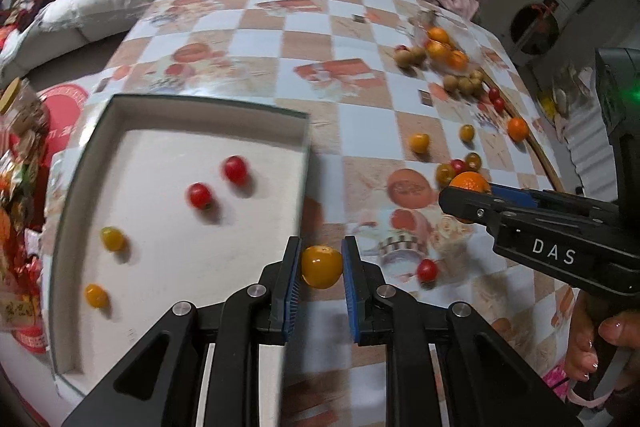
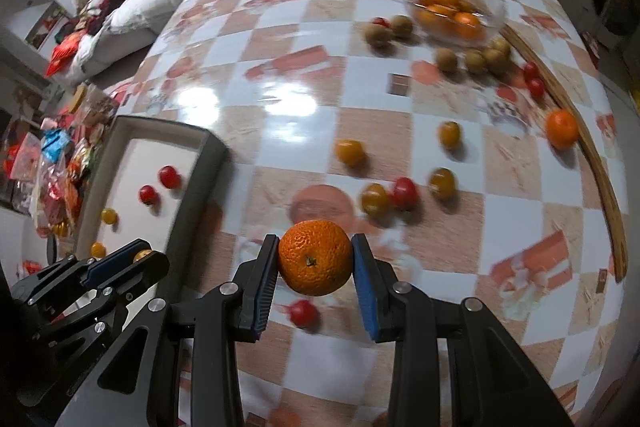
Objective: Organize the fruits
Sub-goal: 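Carry the tomato and mandarin into the white tray and open both tools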
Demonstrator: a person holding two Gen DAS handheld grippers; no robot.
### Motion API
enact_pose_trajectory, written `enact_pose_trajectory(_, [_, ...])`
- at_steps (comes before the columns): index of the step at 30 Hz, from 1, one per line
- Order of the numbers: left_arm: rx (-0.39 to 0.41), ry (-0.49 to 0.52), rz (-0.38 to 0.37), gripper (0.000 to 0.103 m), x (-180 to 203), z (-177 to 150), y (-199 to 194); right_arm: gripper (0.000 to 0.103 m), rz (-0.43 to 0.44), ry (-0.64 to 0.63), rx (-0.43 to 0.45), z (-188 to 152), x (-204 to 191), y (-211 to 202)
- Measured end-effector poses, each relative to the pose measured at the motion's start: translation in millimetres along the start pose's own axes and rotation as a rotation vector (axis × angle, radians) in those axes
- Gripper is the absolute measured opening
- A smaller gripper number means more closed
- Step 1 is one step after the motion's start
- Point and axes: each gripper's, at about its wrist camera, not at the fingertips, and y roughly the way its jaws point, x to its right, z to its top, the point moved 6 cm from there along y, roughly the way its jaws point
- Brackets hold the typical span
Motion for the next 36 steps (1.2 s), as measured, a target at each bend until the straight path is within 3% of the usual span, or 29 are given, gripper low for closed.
enact_pose_trajectory(21, [0.005, -0.248, 0.153, 0.021, -130.9, -62.7, -25.9, 0.039, 0.122, -0.273, -0.091, 6.1, -160.1, 49.2])
enact_pose_trajectory(36, [-0.036, -0.328, 0.251, 0.021, -178.8, -89.7, -11.0, 0.039, 0.07, -0.408, -0.139, -5.4, -206.3, 95.5])
